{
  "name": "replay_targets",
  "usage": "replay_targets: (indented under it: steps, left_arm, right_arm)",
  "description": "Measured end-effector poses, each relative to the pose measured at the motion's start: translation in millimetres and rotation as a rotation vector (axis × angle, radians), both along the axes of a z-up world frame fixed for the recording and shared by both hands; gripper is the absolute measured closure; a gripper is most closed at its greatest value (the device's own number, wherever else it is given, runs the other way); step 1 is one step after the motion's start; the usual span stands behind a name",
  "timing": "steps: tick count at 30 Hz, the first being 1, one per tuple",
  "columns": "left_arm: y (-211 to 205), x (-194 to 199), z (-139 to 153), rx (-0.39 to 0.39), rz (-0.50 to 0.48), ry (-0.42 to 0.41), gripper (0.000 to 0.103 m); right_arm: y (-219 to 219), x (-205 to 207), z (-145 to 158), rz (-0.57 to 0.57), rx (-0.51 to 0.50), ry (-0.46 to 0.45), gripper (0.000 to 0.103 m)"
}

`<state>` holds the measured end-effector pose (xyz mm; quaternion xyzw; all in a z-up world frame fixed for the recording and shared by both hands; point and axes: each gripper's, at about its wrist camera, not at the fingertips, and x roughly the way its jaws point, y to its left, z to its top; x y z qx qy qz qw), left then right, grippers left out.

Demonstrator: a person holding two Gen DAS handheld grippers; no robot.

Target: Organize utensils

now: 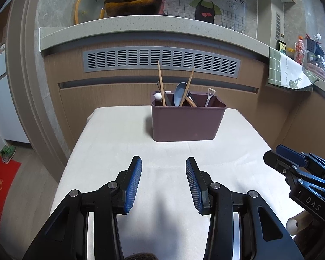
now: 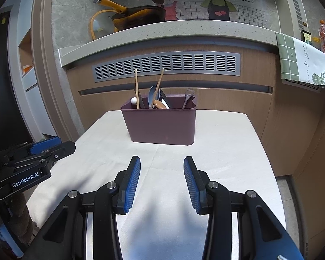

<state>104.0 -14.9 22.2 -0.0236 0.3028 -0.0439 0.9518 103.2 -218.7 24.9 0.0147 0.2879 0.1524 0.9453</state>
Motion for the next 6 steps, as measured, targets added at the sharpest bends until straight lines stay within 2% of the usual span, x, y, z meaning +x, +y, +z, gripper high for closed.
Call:
replay_targets:
  steps: [6]
  left_arm:
    - [9.0, 4.3, -6.2, -0.022, 0.0, 0.022, 0.06]
  right_arm:
    - [-0.6, 0.2, 0.3, -0.002, -0.006, 0.001, 0.061]
